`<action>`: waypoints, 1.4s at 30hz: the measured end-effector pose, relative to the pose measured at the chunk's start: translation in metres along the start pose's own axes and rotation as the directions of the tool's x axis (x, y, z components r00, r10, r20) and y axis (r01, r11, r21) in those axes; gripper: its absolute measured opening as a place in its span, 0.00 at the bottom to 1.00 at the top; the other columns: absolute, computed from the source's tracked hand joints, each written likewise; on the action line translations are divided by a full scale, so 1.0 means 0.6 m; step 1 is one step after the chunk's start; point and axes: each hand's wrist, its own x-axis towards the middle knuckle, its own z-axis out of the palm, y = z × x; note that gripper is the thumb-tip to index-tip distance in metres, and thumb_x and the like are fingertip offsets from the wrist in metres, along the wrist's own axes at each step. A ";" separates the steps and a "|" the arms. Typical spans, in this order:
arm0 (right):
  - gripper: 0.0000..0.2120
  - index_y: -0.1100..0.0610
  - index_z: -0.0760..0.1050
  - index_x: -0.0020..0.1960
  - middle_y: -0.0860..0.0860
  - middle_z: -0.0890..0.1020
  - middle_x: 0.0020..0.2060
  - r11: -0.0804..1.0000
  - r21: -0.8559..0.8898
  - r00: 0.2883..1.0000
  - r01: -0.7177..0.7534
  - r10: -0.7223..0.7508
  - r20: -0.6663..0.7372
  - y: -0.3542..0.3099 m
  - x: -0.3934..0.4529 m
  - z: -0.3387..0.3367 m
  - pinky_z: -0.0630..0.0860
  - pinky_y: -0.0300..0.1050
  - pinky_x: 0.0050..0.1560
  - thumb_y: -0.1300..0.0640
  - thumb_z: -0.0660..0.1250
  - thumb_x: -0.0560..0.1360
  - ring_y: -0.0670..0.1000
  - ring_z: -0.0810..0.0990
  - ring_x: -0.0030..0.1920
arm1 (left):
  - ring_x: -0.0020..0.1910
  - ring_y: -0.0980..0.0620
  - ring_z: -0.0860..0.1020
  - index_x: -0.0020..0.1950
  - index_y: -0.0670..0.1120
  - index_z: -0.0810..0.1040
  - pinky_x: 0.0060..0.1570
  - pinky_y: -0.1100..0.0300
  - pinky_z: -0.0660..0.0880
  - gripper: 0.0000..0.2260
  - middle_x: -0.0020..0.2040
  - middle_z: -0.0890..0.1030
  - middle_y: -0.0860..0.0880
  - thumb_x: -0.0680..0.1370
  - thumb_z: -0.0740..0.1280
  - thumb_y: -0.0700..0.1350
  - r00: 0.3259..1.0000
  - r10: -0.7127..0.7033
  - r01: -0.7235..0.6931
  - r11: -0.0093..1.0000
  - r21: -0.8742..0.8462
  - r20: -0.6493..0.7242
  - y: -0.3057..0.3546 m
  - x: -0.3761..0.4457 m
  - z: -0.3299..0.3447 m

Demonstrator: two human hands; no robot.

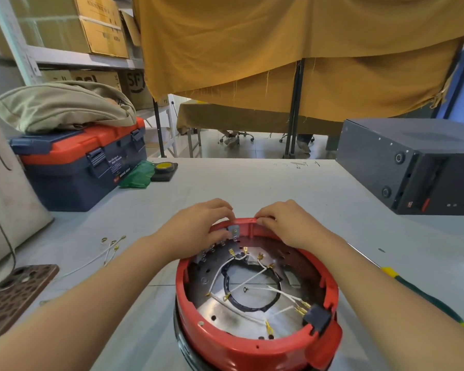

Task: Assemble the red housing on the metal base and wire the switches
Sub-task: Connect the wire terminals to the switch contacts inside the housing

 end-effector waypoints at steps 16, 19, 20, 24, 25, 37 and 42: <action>0.14 0.50 0.74 0.60 0.56 0.78 0.51 0.955 -0.207 0.976 -0.212 0.195 -0.100 0.002 -0.061 -0.026 0.69 0.46 0.40 0.56 0.56 0.77 0.60 0.77 0.50 | 0.41 0.66 0.73 0.49 0.51 0.83 0.40 0.76 0.67 0.05 0.43 0.77 0.60 0.75 0.70 0.46 0.989 -0.067 0.086 0.984 -0.154 0.129 0.027 -0.008 0.011; 0.12 0.53 0.75 0.56 0.55 0.78 0.49 0.953 -0.195 0.972 -0.230 0.217 -0.086 -0.001 -0.062 -0.035 0.69 0.45 0.40 0.54 0.58 0.76 0.58 0.77 0.48 | 0.40 0.68 0.74 0.49 0.51 0.83 0.40 0.77 0.67 0.05 0.43 0.79 0.59 0.74 0.70 0.46 0.983 -0.066 0.098 0.978 -0.187 0.172 0.035 0.000 0.017; 0.11 0.54 0.76 0.54 0.55 0.78 0.47 0.953 -0.200 0.973 -0.229 0.217 -0.082 -0.001 -0.061 -0.038 0.70 0.45 0.40 0.53 0.59 0.76 0.58 0.77 0.47 | 0.40 0.67 0.74 0.48 0.51 0.83 0.39 0.76 0.67 0.05 0.43 0.80 0.59 0.74 0.70 0.46 0.980 -0.065 0.104 0.974 -0.202 0.190 0.038 0.003 0.018; 0.16 0.56 0.73 0.39 0.52 0.76 0.35 0.947 -0.226 0.974 -0.227 0.215 -0.076 0.000 -0.057 -0.043 0.67 0.42 0.33 0.45 0.61 0.76 0.56 0.78 0.39 | 0.38 0.66 0.77 0.45 0.51 0.84 0.36 0.74 0.67 0.03 0.40 0.83 0.56 0.73 0.72 0.47 0.955 -0.056 0.135 0.957 -0.258 0.291 0.047 0.016 0.022; 0.18 0.56 0.72 0.37 0.51 0.75 0.33 0.944 -0.240 0.974 -0.226 0.215 -0.071 0.000 -0.056 -0.042 0.66 0.41 0.31 0.43 0.61 0.76 0.56 0.78 0.38 | 0.38 0.66 0.77 0.44 0.51 0.84 0.37 0.73 0.69 0.03 0.40 0.83 0.56 0.72 0.72 0.47 0.952 -0.058 0.142 0.954 -0.265 0.301 0.048 0.019 0.023; 0.23 0.49 0.64 0.72 0.52 0.73 0.67 0.983 0.184 0.993 0.025 -0.045 0.106 -0.014 0.006 0.007 0.66 0.42 0.61 0.49 0.61 0.79 0.53 0.71 0.65 | 0.39 0.55 0.77 0.42 0.47 0.82 0.37 0.71 0.66 0.06 0.40 0.83 0.49 0.71 0.70 0.37 0.930 -0.367 0.365 0.923 -0.120 0.008 0.012 0.000 0.016; 0.16 0.47 0.73 0.65 0.52 0.78 0.61 0.989 0.147 1.000 0.001 -0.004 0.015 -0.011 0.009 0.012 0.71 0.48 0.61 0.51 0.64 0.77 0.55 0.74 0.60 | 0.43 0.56 0.76 0.48 0.47 0.84 0.42 0.75 0.63 0.07 0.47 0.84 0.50 0.73 0.69 0.38 0.935 -0.354 0.351 0.931 -0.099 -0.006 0.002 -0.008 0.014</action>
